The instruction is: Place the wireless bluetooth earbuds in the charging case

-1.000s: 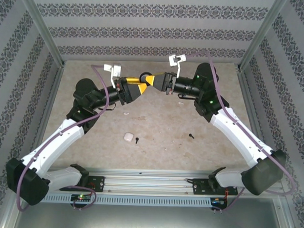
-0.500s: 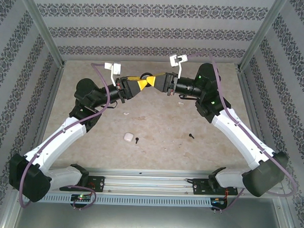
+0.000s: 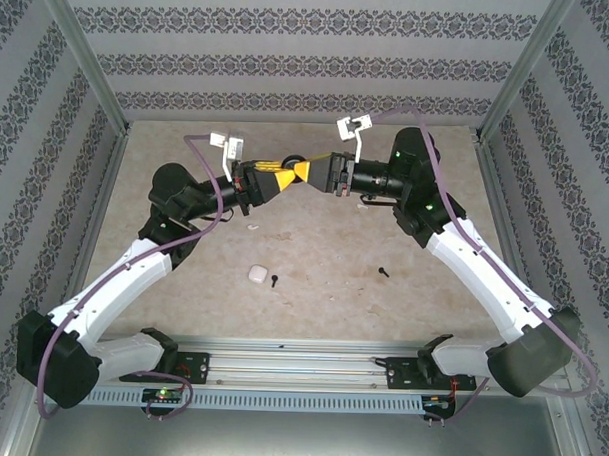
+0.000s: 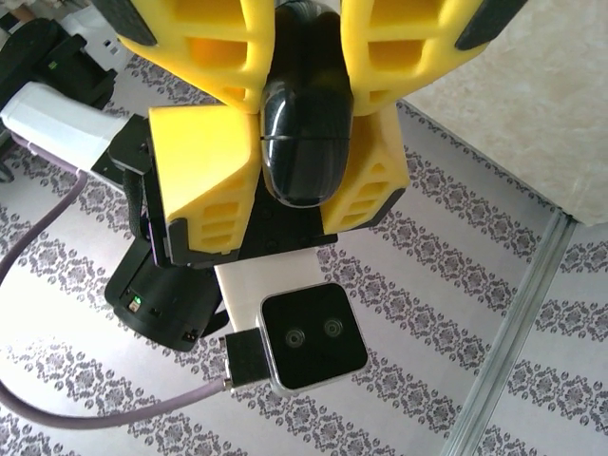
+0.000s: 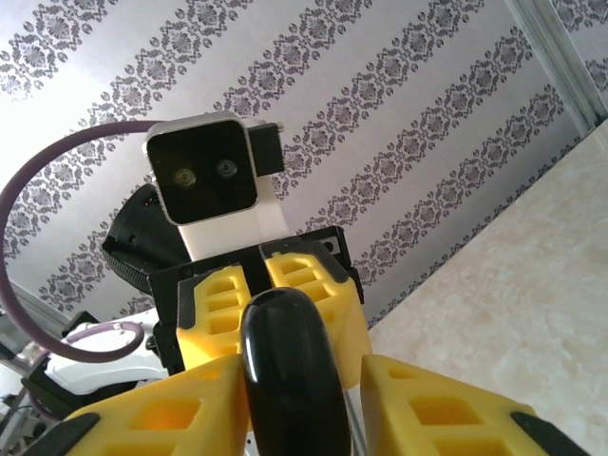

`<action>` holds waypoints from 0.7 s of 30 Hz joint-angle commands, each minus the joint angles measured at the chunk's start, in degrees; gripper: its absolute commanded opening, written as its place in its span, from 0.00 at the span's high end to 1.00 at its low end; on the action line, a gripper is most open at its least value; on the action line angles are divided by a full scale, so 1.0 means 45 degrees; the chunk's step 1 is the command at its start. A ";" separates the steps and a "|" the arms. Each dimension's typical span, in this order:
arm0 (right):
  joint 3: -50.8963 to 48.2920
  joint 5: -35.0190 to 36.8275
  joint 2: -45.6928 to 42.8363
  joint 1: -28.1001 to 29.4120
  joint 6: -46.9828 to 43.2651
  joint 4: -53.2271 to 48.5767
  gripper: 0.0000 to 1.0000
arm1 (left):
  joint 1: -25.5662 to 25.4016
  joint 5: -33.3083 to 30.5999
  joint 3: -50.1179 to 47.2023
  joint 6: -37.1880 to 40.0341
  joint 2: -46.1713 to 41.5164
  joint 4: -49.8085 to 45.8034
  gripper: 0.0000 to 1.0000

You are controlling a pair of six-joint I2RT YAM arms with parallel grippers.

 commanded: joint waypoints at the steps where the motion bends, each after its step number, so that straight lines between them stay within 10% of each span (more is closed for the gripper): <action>1: 0.0292 0.0750 0.0300 0.0082 -0.0233 -0.1171 0.59 | -0.0125 0.1114 -0.0142 0.1152 -0.0483 0.0253 1.00; 21: 0.0254 0.1375 0.0661 -0.0289 -0.0254 -0.2775 0.56 | -0.0123 0.0896 -0.1309 0.1619 -0.0746 0.1023 1.00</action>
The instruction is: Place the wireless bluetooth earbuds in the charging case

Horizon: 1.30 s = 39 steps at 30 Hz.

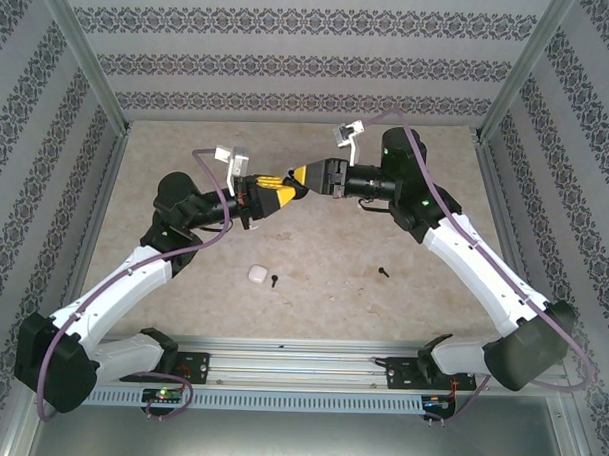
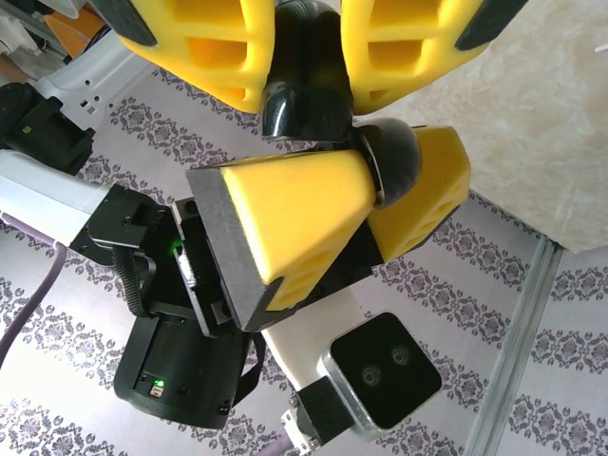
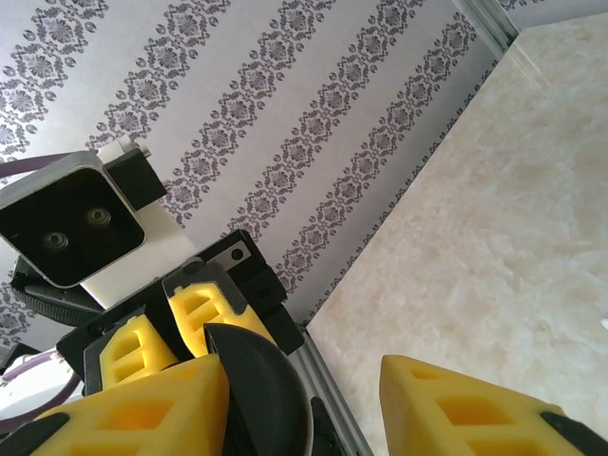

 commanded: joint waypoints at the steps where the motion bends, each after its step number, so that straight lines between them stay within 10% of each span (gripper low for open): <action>1: 0.0060 0.0409 0.0203 -0.0162 -0.0060 -0.0463 0.56 | -0.0115 0.0481 -0.0174 0.0376 -0.0431 0.1178 1.00; 27: -0.1119 0.3129 -0.0351 0.0065 0.0715 -0.3457 0.50 | 0.0160 -0.3652 -0.2755 0.4324 -0.4628 -0.5011 1.00; 39: -0.1277 0.4451 0.3782 0.1872 0.1181 -0.4938 0.56 | 0.0163 -0.4246 -0.2310 0.5710 -0.6076 -0.7695 1.00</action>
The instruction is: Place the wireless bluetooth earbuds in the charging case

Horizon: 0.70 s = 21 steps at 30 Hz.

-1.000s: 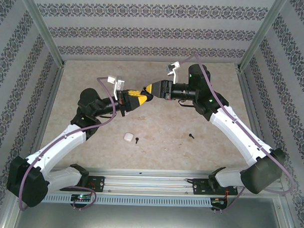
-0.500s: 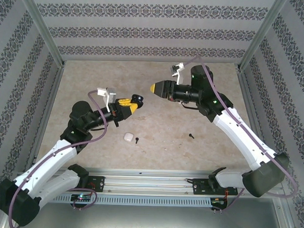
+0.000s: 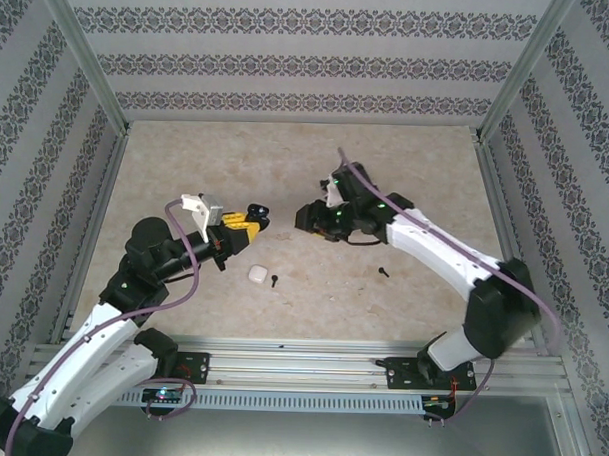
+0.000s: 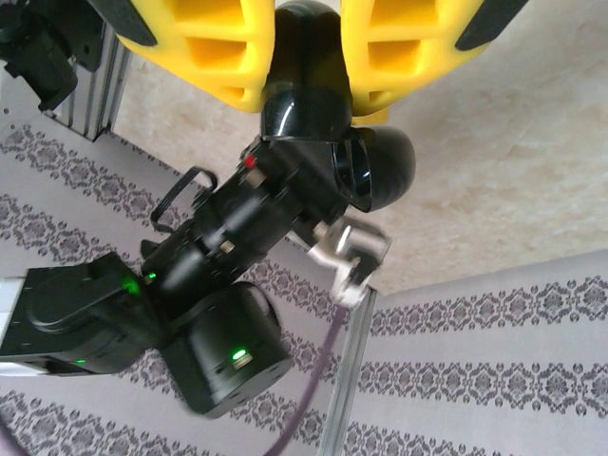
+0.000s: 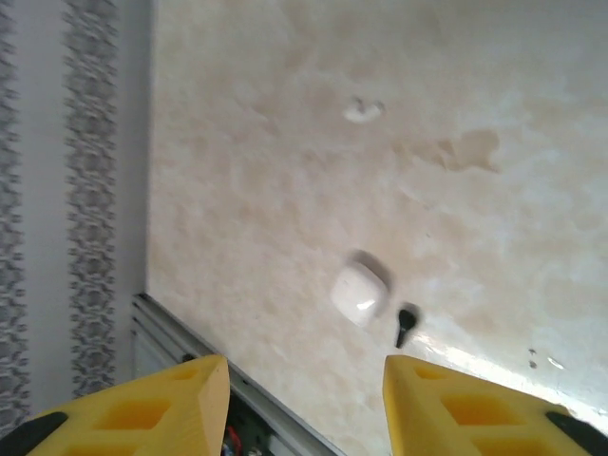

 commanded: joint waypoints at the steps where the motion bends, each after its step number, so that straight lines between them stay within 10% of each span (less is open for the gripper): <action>1: 0.0248 0.0501 0.1386 0.0634 0.0110 -0.0719 0.57 | 0.0148 -0.0261 0.0372 0.0849 -0.0326 -0.1153 1.00; 21: 0.4027 0.0811 0.6230 0.2499 -0.0455 -0.4240 0.64 | 0.0141 -0.0325 0.0221 0.1476 -0.1129 -0.2559 1.00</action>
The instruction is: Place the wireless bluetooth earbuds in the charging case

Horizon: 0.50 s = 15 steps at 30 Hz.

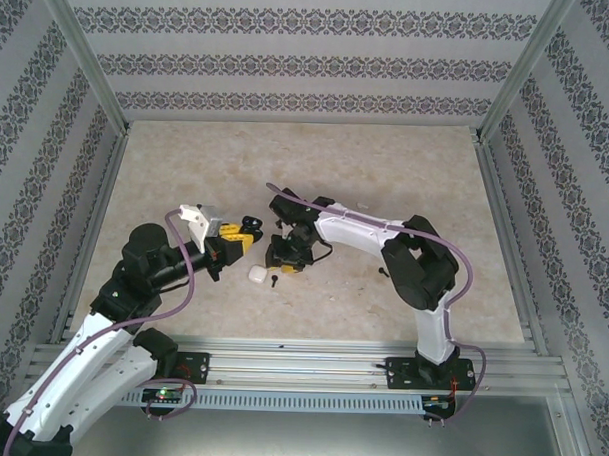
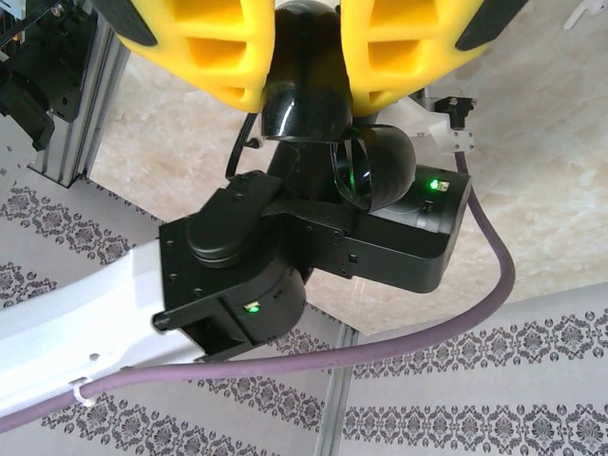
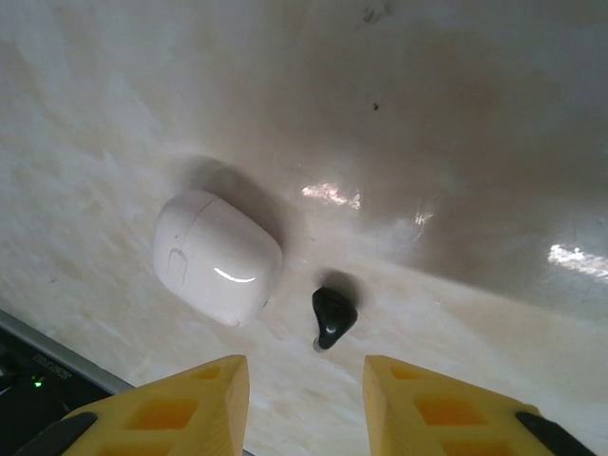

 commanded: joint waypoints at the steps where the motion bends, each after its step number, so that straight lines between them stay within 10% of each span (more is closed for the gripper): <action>1: 0.0691 0.0267 0.0619 0.0219 -0.0332 -0.1332 0.66 | 0.0080 -0.0106 0.0216 0.0412 -0.0206 -0.0447 1.00; 15: 0.2425 0.0124 0.2198 0.0633 -0.0754 -0.3131 0.68 | 0.0090 -0.0047 0.0177 0.0588 -0.0595 -0.1005 1.00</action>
